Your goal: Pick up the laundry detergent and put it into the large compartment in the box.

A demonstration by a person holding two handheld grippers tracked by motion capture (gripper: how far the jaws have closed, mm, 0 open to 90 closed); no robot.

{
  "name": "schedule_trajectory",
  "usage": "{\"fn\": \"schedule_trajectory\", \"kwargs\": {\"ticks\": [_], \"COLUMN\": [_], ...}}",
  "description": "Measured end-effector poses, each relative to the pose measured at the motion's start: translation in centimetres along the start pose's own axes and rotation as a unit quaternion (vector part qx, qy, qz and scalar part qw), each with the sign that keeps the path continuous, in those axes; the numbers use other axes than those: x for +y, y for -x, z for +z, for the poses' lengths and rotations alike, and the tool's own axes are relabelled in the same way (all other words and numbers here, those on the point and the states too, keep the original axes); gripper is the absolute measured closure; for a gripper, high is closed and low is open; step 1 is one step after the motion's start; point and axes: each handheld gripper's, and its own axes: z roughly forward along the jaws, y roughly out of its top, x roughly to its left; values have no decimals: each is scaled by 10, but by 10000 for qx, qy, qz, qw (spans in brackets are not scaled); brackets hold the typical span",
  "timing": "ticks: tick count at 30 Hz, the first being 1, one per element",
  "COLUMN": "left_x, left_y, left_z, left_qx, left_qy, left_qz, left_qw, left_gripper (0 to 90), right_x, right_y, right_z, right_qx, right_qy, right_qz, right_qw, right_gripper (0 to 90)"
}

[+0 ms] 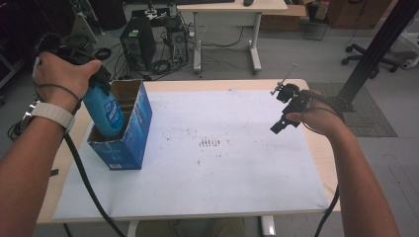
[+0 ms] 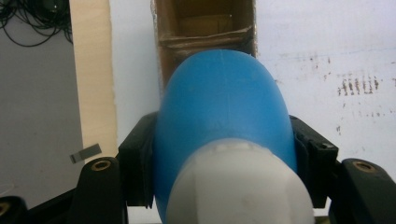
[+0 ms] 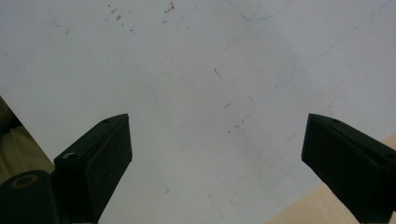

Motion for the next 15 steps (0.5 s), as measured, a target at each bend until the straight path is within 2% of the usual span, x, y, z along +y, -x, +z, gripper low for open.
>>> {"fn": "schedule_trajectory", "kwargs": {"ticks": [15], "left_x": [-6], "left_y": [-3], "left_z": [32], "left_qx": [42], "left_qy": [16], "left_qz": [57], "left_qw": [10000], "left_gripper": [374], "right_x": [-1], "right_y": [0], "right_z": [3], "right_qx": [10], "right_qy": [-33], "right_qz": [5], "right_qw": [10000], "right_gripper": [87]}}
